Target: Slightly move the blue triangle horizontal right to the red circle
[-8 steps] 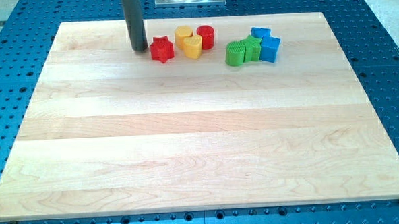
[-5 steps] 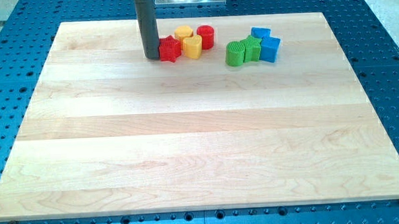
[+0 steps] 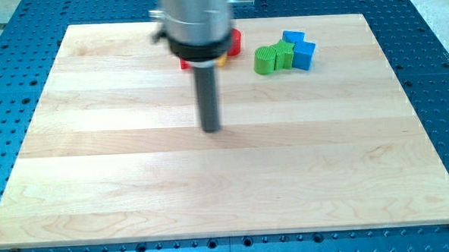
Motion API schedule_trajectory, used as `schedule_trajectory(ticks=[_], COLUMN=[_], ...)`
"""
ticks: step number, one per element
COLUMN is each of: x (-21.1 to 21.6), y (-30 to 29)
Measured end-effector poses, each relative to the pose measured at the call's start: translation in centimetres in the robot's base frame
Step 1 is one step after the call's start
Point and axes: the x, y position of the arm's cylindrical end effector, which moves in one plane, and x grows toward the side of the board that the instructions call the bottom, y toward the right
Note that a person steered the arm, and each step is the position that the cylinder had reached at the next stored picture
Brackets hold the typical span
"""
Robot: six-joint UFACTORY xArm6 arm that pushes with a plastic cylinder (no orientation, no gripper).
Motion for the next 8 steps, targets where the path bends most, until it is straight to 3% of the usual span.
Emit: schedule_trajectory(ticks=[1,2,3,5,6,8], x=[0.6,-2.3,-9.6,-18.3,-18.3,-18.5], y=[9.5,17.1,21.4,19.8,14.8,10.5])
